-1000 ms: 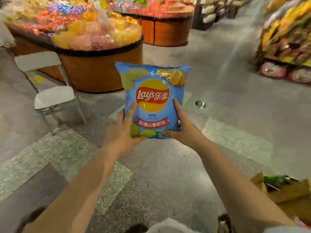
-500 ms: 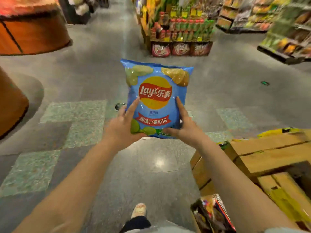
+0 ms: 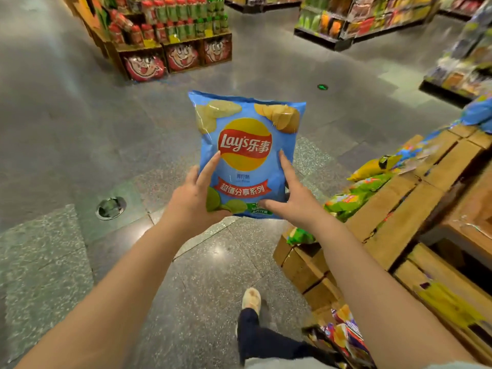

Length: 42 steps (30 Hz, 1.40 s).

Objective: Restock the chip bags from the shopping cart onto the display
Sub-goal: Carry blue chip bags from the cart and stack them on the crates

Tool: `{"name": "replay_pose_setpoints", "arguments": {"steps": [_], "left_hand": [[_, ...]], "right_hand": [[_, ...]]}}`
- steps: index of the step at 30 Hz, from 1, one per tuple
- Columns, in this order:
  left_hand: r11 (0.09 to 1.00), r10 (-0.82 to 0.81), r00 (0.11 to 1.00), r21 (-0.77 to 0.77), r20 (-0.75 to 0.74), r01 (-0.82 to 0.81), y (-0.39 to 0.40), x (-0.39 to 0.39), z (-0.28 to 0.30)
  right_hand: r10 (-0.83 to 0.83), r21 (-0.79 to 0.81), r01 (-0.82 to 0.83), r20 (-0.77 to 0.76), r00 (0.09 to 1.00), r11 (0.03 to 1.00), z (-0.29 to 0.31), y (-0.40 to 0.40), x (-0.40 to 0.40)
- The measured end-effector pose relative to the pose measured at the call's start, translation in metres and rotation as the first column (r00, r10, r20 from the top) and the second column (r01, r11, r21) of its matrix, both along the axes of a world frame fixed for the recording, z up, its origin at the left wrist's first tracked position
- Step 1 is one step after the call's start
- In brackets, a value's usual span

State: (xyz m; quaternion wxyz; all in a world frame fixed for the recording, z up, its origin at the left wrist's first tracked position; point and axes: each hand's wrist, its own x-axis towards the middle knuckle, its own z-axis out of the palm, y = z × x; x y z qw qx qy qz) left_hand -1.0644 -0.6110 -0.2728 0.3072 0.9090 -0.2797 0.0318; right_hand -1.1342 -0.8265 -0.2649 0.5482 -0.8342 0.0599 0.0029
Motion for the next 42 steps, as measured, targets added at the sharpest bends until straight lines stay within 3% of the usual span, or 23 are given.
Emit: {"name": "replay_pose_setpoints", "arguments": {"steps": [7, 14, 25, 33, 42], "left_hand": [[0.988, -0.154, 0.988, -0.034, -0.004, 0.154, -0.071, 0.147, -0.011], [0.979, -0.198, 0.978, 0.060, 0.062, 0.194, -0.136, 0.291, 0.022], [0.924, -0.373, 0.928, 0.092, -0.007, 0.372, -0.246, 0.526, 0.006], [0.773, -0.633, 0.774, 0.064, 0.018, 0.631, -0.385, 0.662, 0.028], [0.521, -0.853, 0.520, 0.065, 0.035, 0.851, -0.607, 0.714, 0.019]], "right_hand": [[-0.123, 0.019, 0.123, 0.002, 0.992, 0.992, -0.017, -0.063, 0.125], [-0.178, 0.025, 0.178, 0.024, 0.984, 0.984, 0.009, -0.123, 0.257], [-0.357, 0.062, 0.355, 0.021, 0.934, 0.933, -0.003, -0.206, 0.447], [-0.597, 0.125, 0.588, 0.050, 0.801, 0.799, 0.019, -0.290, 0.542], [-0.814, 0.084, 0.810, 0.101, 0.573, 0.580, 0.015, -0.444, 0.561]]}}
